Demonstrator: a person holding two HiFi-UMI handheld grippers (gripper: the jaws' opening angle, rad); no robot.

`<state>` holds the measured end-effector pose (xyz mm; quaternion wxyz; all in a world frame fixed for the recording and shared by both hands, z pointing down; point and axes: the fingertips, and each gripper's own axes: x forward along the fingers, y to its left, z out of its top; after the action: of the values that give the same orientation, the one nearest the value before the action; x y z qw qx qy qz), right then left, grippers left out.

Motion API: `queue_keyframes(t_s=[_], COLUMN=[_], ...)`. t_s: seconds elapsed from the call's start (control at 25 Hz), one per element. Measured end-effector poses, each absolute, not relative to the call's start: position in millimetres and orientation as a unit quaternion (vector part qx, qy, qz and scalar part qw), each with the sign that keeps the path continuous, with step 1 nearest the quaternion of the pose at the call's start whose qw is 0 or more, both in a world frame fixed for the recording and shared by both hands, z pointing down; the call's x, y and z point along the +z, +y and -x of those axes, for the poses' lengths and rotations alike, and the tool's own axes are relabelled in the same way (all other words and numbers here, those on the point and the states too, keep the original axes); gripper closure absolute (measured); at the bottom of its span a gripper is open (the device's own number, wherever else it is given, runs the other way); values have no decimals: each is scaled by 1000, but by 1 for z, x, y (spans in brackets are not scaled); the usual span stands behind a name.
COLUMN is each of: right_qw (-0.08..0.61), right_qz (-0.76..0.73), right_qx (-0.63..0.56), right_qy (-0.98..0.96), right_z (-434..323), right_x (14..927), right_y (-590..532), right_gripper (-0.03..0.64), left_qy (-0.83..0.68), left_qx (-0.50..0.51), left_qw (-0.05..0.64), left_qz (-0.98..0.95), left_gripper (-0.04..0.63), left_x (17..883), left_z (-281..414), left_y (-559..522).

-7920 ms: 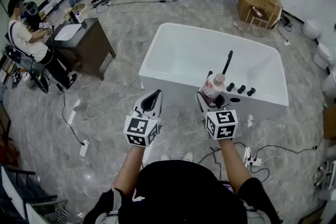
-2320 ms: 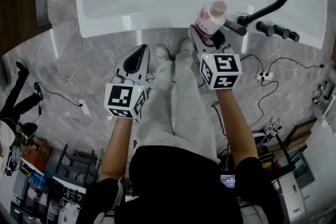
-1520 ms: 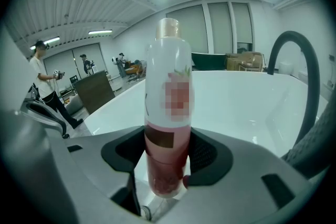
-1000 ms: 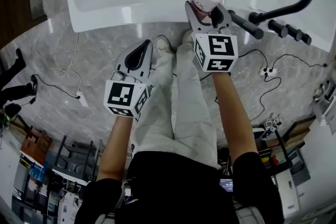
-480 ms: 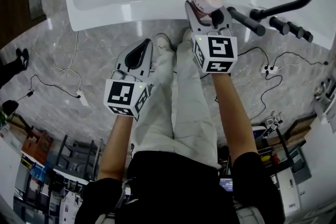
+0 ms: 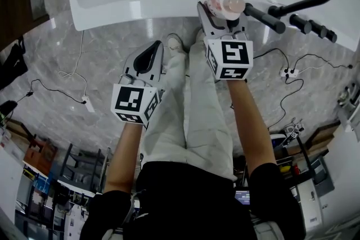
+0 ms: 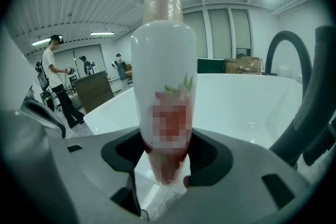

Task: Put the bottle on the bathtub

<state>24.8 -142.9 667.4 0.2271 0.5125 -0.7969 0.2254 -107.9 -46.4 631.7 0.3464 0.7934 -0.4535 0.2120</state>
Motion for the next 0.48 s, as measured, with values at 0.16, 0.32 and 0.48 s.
queue_keyframes(t_s=[0.16, 0.32, 0.48], right_qw=[233, 231, 231], right_qz=[-509, -507, -504], right_qx=[217, 217, 212], right_qy=[-800, -801, -805], right_z=[-24, -24, -24], right_x=[670, 669, 670], right_y=[-139, -137, -135], right_gripper=[364, 364, 364], left_qy=[-454, -454, -456], left_qx=[211, 212, 211], left_qw=[345, 345, 347], left_qz=[-794, -794, -792], left_gripper=[583, 583, 583], left_x=[632, 632, 634], left_z=[105, 105, 103], left_y=[-45, -43, -43])
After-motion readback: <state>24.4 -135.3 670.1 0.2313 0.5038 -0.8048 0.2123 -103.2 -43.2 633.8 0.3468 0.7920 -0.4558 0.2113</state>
